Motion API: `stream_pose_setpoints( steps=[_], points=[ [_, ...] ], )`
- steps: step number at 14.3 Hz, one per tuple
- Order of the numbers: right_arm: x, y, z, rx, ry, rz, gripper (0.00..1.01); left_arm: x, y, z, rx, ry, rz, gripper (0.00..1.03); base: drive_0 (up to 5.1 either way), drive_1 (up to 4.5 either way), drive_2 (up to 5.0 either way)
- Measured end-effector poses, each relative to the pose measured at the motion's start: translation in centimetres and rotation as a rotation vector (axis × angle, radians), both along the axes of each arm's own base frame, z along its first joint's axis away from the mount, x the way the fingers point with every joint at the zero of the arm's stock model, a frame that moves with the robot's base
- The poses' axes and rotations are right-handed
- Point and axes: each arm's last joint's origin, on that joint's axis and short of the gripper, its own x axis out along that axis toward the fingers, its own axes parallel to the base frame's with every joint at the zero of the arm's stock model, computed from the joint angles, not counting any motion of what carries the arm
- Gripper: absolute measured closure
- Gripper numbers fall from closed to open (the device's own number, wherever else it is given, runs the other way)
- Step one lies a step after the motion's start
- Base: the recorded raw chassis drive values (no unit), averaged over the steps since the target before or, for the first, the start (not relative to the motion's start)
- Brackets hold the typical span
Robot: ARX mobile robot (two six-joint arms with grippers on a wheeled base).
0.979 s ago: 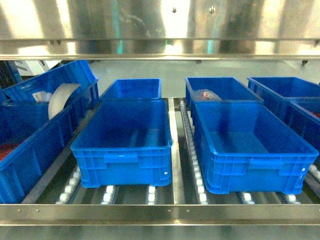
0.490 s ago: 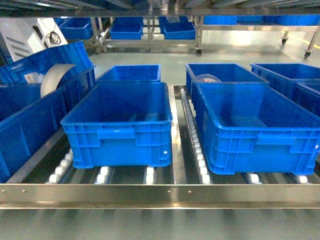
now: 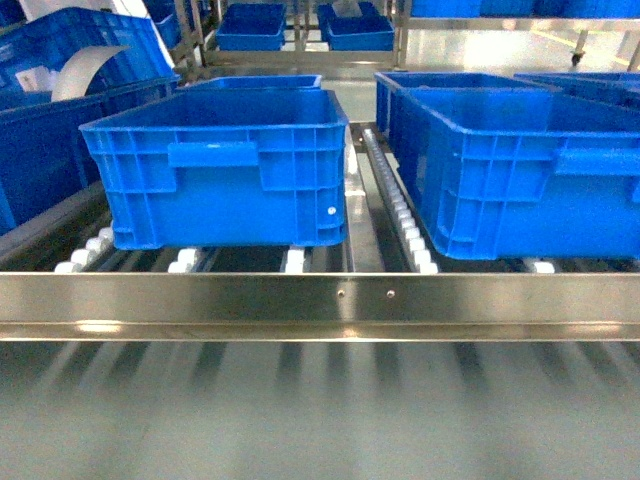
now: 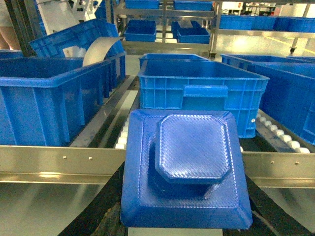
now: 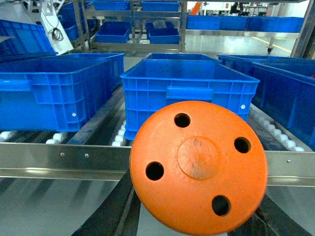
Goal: Sort blue parts and orange caps into right shelf containers
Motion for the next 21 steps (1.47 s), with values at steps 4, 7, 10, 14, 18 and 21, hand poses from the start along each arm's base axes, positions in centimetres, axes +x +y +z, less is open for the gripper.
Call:
stream_pose_setpoints(
  steps=[4, 7, 10, 14, 18, 21],
  points=[
    [0.0, 0.0, 0.0, 0.0, 0.0, 0.0, 0.59, 0.0, 0.0, 0.0, 0.0, 0.0, 0.0, 0.6, 0.0, 0.0, 0.0],
    [0.0, 0.0, 0.01, 0.0, -0.001, 0.0, 0.59, 0.0, 0.0, 0.0, 0.0, 0.0, 0.0, 0.6, 0.0, 0.0, 0.0],
    [0.0, 0.0, 0.01, 0.0, -0.001, 0.0, 0.59, 0.0, 0.0, 0.0, 0.0, 0.0, 0.0, 0.6, 0.0, 0.0, 0.0],
    [0.0, 0.0, 0.01, 0.0, -0.001, 0.0, 0.59, 0.0, 0.0, 0.0, 0.0, 0.0, 0.0, 0.6, 0.0, 0.0, 0.0],
    [0.0, 0.0, 0.01, 0.0, -0.001, 0.0, 0.59, 0.0, 0.0, 0.0, 0.0, 0.0, 0.0, 0.6, 0.0, 3.26, -3.2],
    [0.0, 0.0, 0.01, 0.0, -0.001, -0.001, 0.59, 0.0, 0.0, 0.01, 0.0, -0.002, 0.0, 0.6, 0.0, 4.32, -4.3]
  ],
)
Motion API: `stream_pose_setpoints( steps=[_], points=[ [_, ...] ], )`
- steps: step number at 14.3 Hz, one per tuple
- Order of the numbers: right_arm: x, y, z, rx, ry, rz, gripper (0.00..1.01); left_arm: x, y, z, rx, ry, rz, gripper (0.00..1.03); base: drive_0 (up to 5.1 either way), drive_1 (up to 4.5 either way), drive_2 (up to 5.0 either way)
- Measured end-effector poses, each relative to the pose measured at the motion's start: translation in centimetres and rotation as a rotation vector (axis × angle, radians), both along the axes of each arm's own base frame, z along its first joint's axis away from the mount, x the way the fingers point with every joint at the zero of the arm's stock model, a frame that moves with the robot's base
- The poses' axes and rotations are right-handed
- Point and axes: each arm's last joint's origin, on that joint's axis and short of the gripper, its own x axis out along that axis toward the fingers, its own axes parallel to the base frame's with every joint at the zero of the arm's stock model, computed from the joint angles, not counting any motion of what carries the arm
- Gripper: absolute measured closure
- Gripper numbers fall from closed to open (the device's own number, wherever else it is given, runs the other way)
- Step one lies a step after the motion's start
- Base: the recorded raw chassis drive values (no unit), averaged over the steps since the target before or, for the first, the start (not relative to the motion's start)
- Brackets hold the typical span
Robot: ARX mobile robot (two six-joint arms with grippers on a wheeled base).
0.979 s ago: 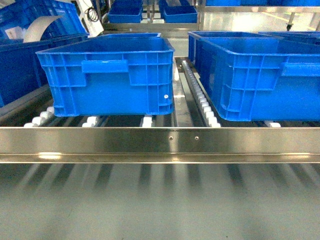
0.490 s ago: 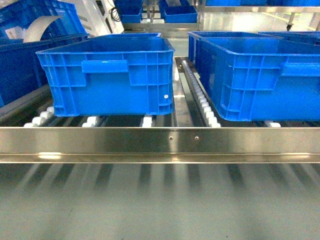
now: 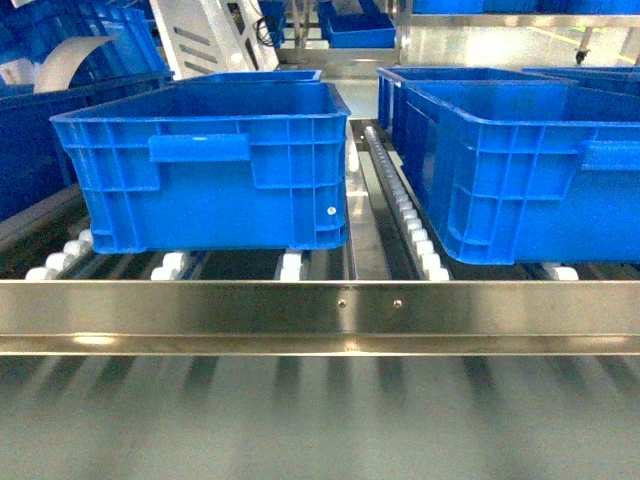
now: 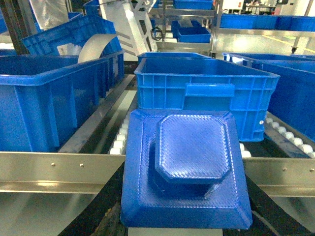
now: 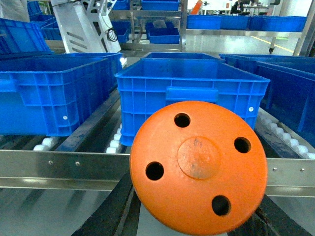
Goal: Sort blue parts and orange caps into right shelf containers
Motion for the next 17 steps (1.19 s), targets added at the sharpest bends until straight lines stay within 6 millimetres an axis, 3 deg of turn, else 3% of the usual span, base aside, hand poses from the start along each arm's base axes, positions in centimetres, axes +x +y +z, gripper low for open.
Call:
stream_pose_setpoints(
  steps=[11, 17],
  points=[
    [0.0, 0.0, 0.03, 0.0, -0.003, 0.0, 0.59, 0.0, 0.01, 0.0, 0.0, 0.0, 0.002, 0.6, -0.1, 4.24, -4.4],
    [0.0, 0.0, 0.0, 0.0, 0.0, 0.0, 0.59, 0.0, 0.0, -0.01, 0.0, 0.001, 0.0, 0.6, 0.0, 0.0, 0.0]
  ],
)
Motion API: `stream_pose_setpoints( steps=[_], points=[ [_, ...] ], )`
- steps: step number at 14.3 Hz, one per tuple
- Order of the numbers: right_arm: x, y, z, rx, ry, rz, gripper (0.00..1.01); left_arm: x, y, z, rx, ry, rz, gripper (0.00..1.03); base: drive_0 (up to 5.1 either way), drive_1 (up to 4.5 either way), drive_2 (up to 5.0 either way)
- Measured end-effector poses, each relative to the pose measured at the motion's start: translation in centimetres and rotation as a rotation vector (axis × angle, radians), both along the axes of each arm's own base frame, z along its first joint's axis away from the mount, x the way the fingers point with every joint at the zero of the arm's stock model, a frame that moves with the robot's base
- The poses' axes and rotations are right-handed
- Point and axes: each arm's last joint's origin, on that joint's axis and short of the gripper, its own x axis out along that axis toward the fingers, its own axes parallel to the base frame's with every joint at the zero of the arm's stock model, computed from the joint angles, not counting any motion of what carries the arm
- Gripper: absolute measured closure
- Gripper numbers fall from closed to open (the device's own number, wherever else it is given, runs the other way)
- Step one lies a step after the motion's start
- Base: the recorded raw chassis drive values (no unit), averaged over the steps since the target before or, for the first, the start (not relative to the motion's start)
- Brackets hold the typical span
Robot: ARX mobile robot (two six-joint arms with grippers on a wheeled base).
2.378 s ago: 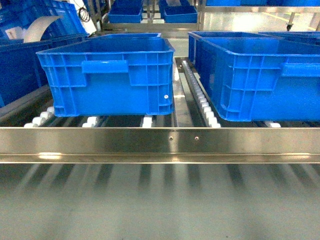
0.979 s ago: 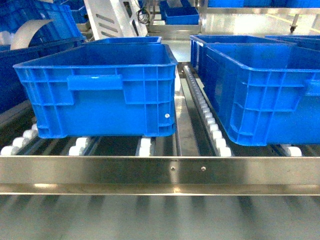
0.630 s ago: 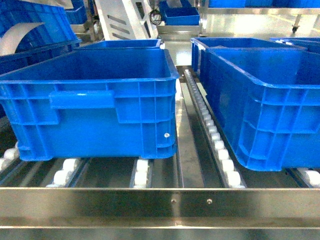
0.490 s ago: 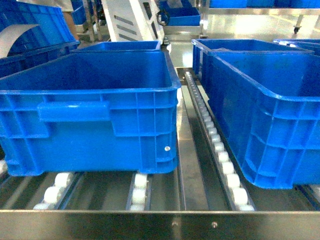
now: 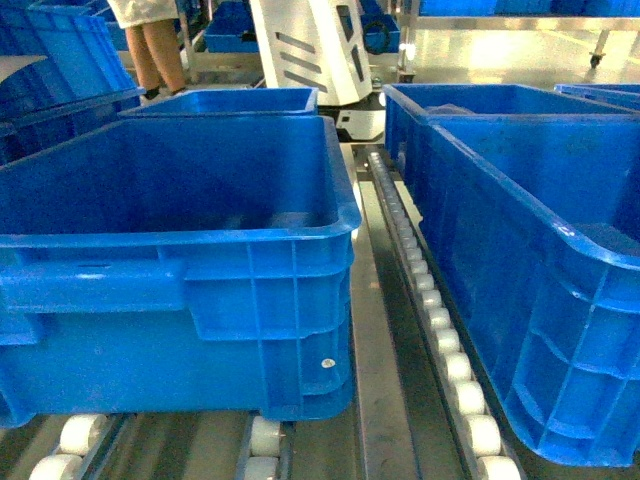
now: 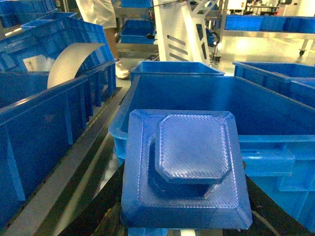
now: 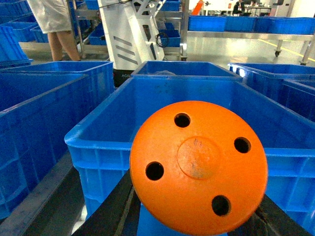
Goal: Sort blue parts and orange caps into right shelf containers
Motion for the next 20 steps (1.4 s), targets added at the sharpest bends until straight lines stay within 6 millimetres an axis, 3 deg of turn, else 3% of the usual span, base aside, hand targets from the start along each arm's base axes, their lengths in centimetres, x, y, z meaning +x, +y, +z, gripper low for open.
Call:
stream_pose_setpoints(
  steps=[20],
  points=[
    [0.0, 0.0, 0.0, 0.0, 0.0, 0.0, 0.59, 0.0, 0.0, 0.0, 0.0, 0.0, 0.0, 0.6, 0.0, 0.0, 0.0]
  ],
)
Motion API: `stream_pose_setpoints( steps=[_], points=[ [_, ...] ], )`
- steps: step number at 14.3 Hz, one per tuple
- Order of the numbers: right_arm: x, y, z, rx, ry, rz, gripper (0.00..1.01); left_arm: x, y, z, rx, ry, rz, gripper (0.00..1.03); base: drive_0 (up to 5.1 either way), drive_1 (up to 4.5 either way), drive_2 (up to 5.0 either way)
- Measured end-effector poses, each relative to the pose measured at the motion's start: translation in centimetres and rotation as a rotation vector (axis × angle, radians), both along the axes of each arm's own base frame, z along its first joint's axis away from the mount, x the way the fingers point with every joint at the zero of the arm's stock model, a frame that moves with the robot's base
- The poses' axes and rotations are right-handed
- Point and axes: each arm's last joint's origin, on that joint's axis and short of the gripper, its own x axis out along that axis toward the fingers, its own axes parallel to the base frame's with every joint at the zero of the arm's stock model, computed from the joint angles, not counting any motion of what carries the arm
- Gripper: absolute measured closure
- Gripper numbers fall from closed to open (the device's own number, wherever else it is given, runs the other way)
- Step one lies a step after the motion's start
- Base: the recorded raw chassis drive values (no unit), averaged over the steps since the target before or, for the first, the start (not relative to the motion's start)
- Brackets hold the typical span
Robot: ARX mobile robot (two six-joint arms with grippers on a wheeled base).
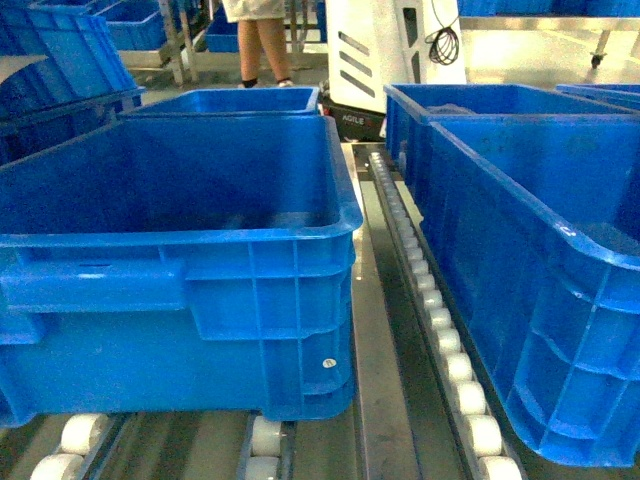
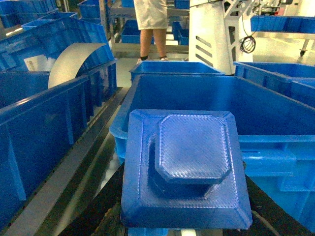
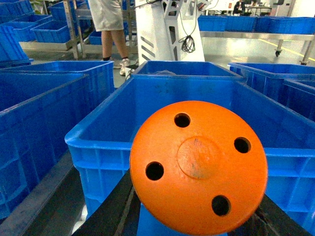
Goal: Sort blue parts and orange caps into right shelf containers
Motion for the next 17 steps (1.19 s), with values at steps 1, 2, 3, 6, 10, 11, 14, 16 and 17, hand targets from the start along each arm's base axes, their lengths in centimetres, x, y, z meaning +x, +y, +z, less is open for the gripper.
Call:
stream_pose_setpoints(
  steps=[1, 2, 3, 6, 10, 11, 14, 16, 17],
  points=[
    [0.0, 0.0, 0.0, 0.0, 0.0, 0.0, 0.59, 0.0, 0.0, 0.0, 0.0, 0.0, 0.0, 0.6, 0.0, 0.0, 0.0],
    [0.0, 0.0, 0.0, 0.0, 0.0, 0.0, 0.59, 0.0, 0.0, 0.0, 0.0, 0.0, 0.0, 0.6, 0.0, 0.0, 0.0],
    [0.0, 0.0, 0.0, 0.0, 0.0, 0.0, 0.59, 0.0, 0.0, 0.0, 0.0, 0.0, 0.0, 0.6, 0.0, 0.0, 0.0],
    [0.0, 0.0, 0.0, 0.0, 0.0, 0.0, 0.59, 0.0, 0.0, 0.0, 0.0, 0.0, 0.0, 0.6, 0.0, 0.0, 0.0],
    [0.0, 0.0, 0.0, 0.0, 0.0, 0.0, 0.59, 0.0, 0.0, 0.0, 0.0, 0.0, 0.0, 0.6, 0.0, 0.0, 0.0],
    [0.0, 0.0, 0.1, -0.005, -0.008, -0.007, 0.59, 0.0, 0.0, 0.1, -0.005, -0.007, 0.006, 0.6, 0.0, 0.0, 0.0],
    [0.1, 0.7, 1.4, -0.037, -0.13, -0.034, 0.59, 0.6, -0.9, 1.4, -0.075, -0.129, 0.046, 0.6, 0.0, 0.0, 0.0],
    [1.0, 0.9, 3.2, -0.052, -0.182, -0.002, 0.59, 2.5, -1.1, 2.2, -0.075, -0.139, 0.022, 0.6, 0.0, 0.0, 0.0],
    [2.1, 0.9, 5.0, -0.057, -0.236, 0.007, 0.59, 4.3, -1.5, 4.1, -0.082, -0.183, -0.018, 0.6, 0.0, 0.0, 0.0]
  ],
)
